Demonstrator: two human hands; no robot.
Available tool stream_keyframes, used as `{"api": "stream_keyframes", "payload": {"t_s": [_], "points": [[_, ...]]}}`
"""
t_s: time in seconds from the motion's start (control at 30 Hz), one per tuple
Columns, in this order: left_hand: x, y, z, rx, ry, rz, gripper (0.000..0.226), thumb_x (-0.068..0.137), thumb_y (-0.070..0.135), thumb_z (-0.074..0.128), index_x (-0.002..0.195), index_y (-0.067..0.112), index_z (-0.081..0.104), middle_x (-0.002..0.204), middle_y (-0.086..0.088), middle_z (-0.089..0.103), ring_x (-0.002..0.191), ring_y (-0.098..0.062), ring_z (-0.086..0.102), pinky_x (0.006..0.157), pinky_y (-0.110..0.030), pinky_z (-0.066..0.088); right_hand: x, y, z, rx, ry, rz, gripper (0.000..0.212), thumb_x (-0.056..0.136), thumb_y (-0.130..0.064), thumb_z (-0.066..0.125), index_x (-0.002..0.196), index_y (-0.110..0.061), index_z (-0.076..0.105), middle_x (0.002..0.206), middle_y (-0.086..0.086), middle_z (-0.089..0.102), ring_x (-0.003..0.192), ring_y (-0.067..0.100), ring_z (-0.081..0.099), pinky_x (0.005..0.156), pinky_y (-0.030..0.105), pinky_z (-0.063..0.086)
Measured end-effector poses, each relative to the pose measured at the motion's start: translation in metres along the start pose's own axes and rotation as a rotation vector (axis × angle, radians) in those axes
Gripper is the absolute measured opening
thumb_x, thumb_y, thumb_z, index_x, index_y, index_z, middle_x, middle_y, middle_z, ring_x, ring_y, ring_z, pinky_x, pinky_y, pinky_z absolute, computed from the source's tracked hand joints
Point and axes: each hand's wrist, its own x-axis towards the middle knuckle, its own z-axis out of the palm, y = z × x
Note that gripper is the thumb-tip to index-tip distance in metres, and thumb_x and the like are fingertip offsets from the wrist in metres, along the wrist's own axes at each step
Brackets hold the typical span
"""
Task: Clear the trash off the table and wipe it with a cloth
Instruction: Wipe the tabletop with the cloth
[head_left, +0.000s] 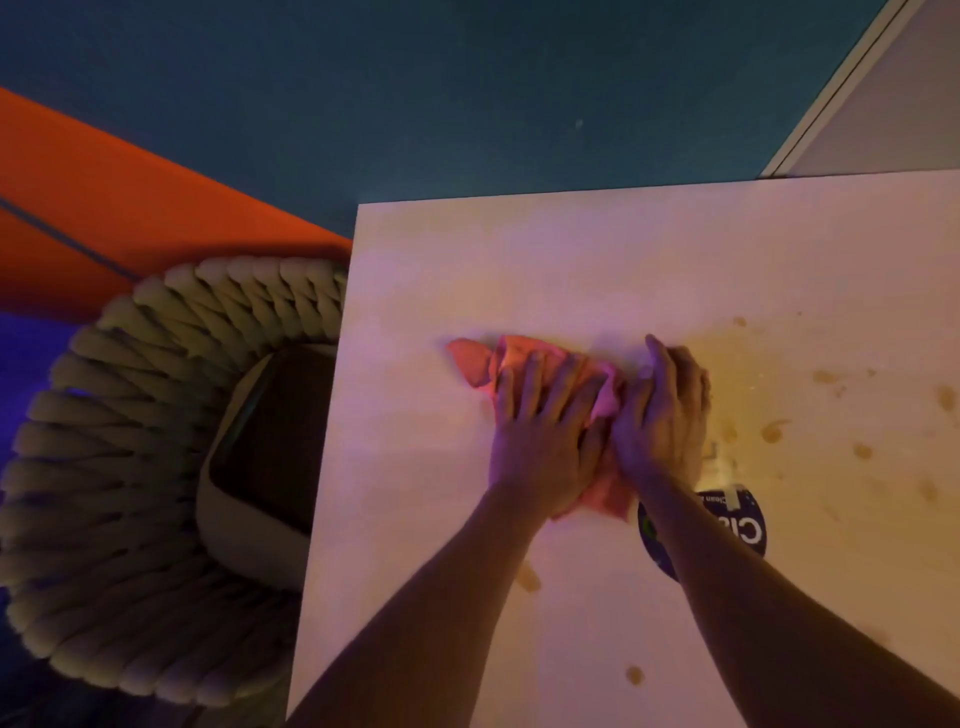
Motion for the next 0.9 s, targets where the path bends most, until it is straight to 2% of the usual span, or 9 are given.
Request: {"api": "stream_keyframes", "payload": {"t_s": [0.17,0.33,0.43,0.57,0.7,0.77,0.9], "points": [[-0.101,-0.012,-0.011,0.012,-0.055,-0.059,0.055,0.101,0.052,0.037,0.155,0.039,0.032,0.165,0.005,0.027,0.154,-0.032,0.019,0.121,-0.058,0.016,-0.007,0.011,-0.002,-0.037,-0.065,-0.079,0.035,0.094,-0.014,0.044,0.121,-0.004,0.064,0.123,0.017,0.059,0.122,0.038,0.053,0.105,0.052,0.039],[-0.140,-0.046,-0.024,0.058,-0.024,-0.118,0.057,0.100,0.047,0.042,0.155,0.036,0.033,0.164,0.003,0.030,0.150,-0.034,0.027,0.120,-0.058,0.018,-0.051,0.007,-0.026,-0.263,-0.261,-0.124,0.050,0.097,-0.023,0.035,0.144,-0.009,0.048,0.150,0.012,0.045,0.143,0.034,0.036,0.115,0.051,0.027],[-0.122,-0.044,-0.025,0.085,0.010,-0.263,0.054,0.101,0.046,0.040,0.154,0.035,0.036,0.162,0.000,0.034,0.147,-0.038,0.030,0.119,-0.058,0.019,-0.079,0.011,-0.046,-0.306,-0.313,-0.168,0.052,0.100,-0.023,0.035,0.150,-0.009,0.039,0.156,0.011,0.037,0.146,0.034,0.029,0.119,0.052,0.022],[-0.069,-0.053,-0.018,0.111,0.054,-0.419,0.056,0.100,0.047,0.038,0.154,0.030,0.037,0.160,-0.005,0.038,0.145,-0.041,0.032,0.118,-0.060,0.020,-0.079,0.010,-0.051,-0.319,-0.332,-0.171,0.054,0.098,-0.021,0.037,0.151,-0.008,0.038,0.157,0.011,0.035,0.148,0.034,0.026,0.120,0.053,0.020],[-0.004,-0.052,-0.006,0.072,0.133,-0.550,0.059,0.094,0.049,0.041,0.148,0.028,0.047,0.157,-0.006,0.042,0.142,-0.045,0.037,0.116,-0.064,0.023,-0.079,0.007,-0.047,-0.297,-0.343,-0.150,0.056,0.096,-0.021,0.037,0.151,-0.010,0.038,0.158,0.010,0.035,0.149,0.033,0.024,0.121,0.052,0.017],[0.020,-0.032,-0.002,0.047,0.137,-0.518,0.061,0.091,0.050,0.043,0.147,0.028,0.049,0.157,-0.007,0.042,0.142,-0.046,0.037,0.116,-0.065,0.022,-0.078,0.008,-0.046,-0.279,-0.344,-0.144,0.056,0.096,-0.020,0.038,0.151,-0.011,0.038,0.158,0.010,0.035,0.150,0.032,0.023,0.121,0.052,0.017],[0.011,0.018,0.006,0.015,0.069,-0.235,0.057,0.098,0.048,0.042,0.152,0.030,0.043,0.161,-0.006,0.037,0.148,-0.043,0.027,0.120,-0.061,0.012,-0.077,0.012,-0.049,-0.271,-0.349,-0.148,0.055,0.095,-0.022,0.036,0.147,-0.007,0.043,0.156,0.012,0.039,0.149,0.032,0.024,0.120,0.054,0.019]]}}
